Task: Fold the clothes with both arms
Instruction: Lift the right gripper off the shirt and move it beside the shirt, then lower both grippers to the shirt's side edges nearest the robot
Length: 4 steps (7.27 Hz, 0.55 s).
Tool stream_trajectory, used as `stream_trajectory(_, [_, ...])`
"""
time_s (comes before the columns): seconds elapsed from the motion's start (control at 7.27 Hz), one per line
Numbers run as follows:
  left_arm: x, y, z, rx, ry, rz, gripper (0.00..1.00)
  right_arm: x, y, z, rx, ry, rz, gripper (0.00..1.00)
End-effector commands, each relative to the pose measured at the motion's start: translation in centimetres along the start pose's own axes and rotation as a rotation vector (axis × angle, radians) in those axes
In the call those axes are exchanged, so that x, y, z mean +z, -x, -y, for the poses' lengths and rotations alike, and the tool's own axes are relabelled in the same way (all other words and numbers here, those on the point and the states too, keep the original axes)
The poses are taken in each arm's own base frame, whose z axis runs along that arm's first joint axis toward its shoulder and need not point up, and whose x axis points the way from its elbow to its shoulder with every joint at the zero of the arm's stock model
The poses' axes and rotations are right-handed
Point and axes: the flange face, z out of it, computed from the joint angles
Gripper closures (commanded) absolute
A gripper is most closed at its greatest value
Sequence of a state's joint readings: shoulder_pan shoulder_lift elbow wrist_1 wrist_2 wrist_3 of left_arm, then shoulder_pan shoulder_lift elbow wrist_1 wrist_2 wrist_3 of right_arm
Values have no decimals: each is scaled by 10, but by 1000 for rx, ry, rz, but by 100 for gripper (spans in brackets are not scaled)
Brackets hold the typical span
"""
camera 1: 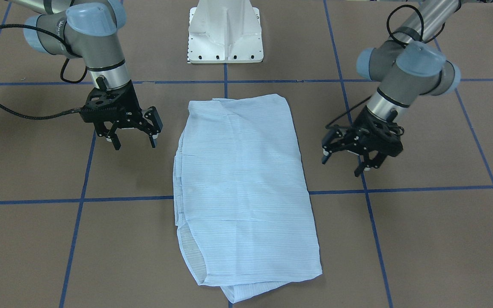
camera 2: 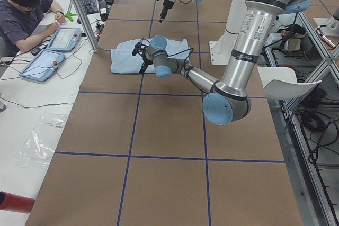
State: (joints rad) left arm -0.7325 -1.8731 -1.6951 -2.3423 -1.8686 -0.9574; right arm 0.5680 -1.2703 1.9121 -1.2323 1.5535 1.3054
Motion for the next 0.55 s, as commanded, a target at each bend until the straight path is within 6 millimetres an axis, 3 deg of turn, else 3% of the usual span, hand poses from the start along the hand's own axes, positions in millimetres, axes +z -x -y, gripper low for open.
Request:
stream_trajectory(0.0, [-6, -70, -90, -131, 38, -21, 0, -8, 7, -24, 116, -15, 40, 0])
stream_trajectory(0.28, [-4, -125, -144, -252, 108, 86, 0, -7, 10, -31, 108, -21, 40, 0])
stream_trajectory(0.41, [4, -134, -166, -297, 124, 98, 0, -7, 11, -32, 107, -20, 40, 0])
